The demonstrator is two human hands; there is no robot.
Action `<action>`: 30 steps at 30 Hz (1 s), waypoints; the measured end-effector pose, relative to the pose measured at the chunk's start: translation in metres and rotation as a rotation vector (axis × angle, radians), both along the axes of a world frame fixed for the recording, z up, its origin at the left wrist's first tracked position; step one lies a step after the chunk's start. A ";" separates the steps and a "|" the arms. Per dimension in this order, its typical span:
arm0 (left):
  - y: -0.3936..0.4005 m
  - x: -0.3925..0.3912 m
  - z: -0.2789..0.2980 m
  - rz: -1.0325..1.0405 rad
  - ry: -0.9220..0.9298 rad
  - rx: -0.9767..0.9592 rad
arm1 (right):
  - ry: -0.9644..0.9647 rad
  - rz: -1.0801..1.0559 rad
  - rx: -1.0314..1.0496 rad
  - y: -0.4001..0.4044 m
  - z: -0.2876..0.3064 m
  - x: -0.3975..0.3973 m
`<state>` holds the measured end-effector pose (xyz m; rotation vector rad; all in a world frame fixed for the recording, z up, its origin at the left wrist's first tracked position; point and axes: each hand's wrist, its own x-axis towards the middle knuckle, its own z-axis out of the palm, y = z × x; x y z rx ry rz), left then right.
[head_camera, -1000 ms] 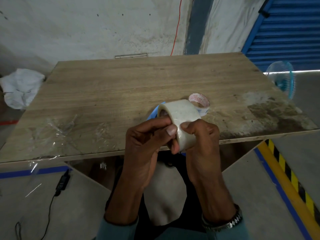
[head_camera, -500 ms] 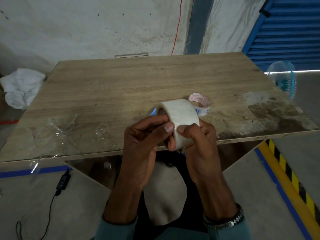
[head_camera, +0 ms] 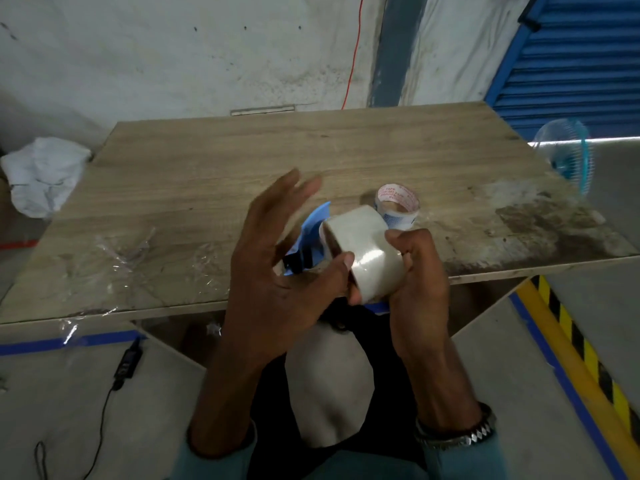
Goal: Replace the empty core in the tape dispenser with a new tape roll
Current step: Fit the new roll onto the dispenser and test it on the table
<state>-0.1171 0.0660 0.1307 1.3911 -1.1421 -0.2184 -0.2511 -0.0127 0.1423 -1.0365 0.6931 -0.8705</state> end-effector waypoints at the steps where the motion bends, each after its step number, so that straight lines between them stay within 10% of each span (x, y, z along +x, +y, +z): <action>1: 0.001 0.006 -0.001 -0.083 -0.007 0.055 | 0.020 0.004 -0.028 0.000 0.000 -0.002; 16: -0.007 0.003 0.003 -0.322 0.253 0.243 | 0.185 -0.005 -0.044 -0.020 -0.005 -0.010; 30: -0.014 -0.006 -0.004 -0.296 0.079 0.238 | 0.193 -0.011 0.006 -0.025 -0.015 -0.010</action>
